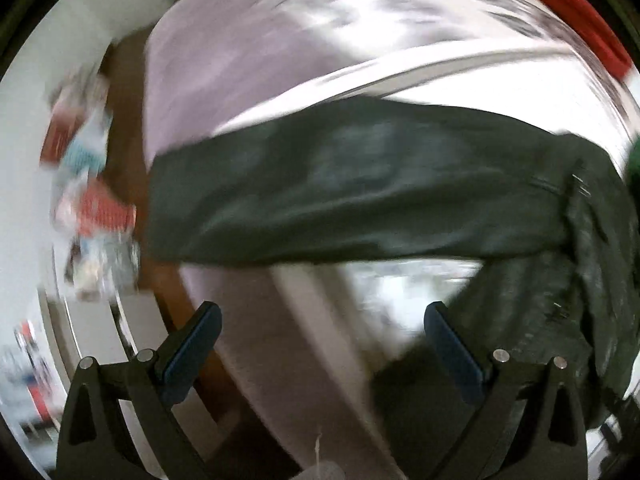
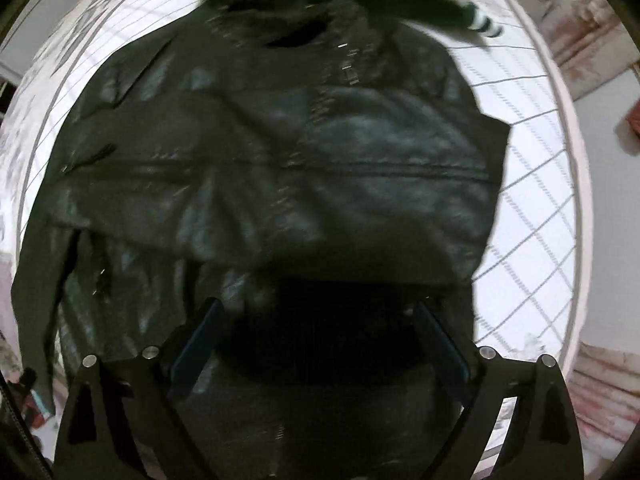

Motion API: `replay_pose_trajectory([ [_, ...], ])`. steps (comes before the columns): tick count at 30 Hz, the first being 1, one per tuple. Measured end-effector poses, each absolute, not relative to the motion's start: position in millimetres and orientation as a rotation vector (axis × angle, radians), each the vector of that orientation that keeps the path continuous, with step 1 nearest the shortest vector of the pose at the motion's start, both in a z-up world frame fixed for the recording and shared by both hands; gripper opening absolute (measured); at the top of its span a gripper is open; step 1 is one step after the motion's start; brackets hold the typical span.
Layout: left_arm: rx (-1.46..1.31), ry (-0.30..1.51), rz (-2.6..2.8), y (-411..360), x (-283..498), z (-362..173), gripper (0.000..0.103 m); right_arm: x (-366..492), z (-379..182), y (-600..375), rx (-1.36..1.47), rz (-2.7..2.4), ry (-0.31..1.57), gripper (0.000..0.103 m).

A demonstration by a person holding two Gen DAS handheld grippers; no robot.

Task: Fold large clothes

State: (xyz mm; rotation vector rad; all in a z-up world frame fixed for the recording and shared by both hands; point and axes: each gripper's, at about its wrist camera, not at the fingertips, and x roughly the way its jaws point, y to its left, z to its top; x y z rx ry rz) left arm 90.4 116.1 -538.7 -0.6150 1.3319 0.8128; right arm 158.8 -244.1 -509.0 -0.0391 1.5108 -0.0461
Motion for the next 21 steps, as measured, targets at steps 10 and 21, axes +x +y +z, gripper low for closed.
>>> replay_pose_trajectory([
  [10, -1.219, 1.066, 0.945, 198, 19, -600, 0.075, 107, -531, -163, -0.106, 0.059, 1.568, 0.097],
  [21, -0.972, 0.924, 1.106, 211, 34, -551, 0.006, 69, -547, -125, -0.11, 0.046, 1.558, 0.097],
])
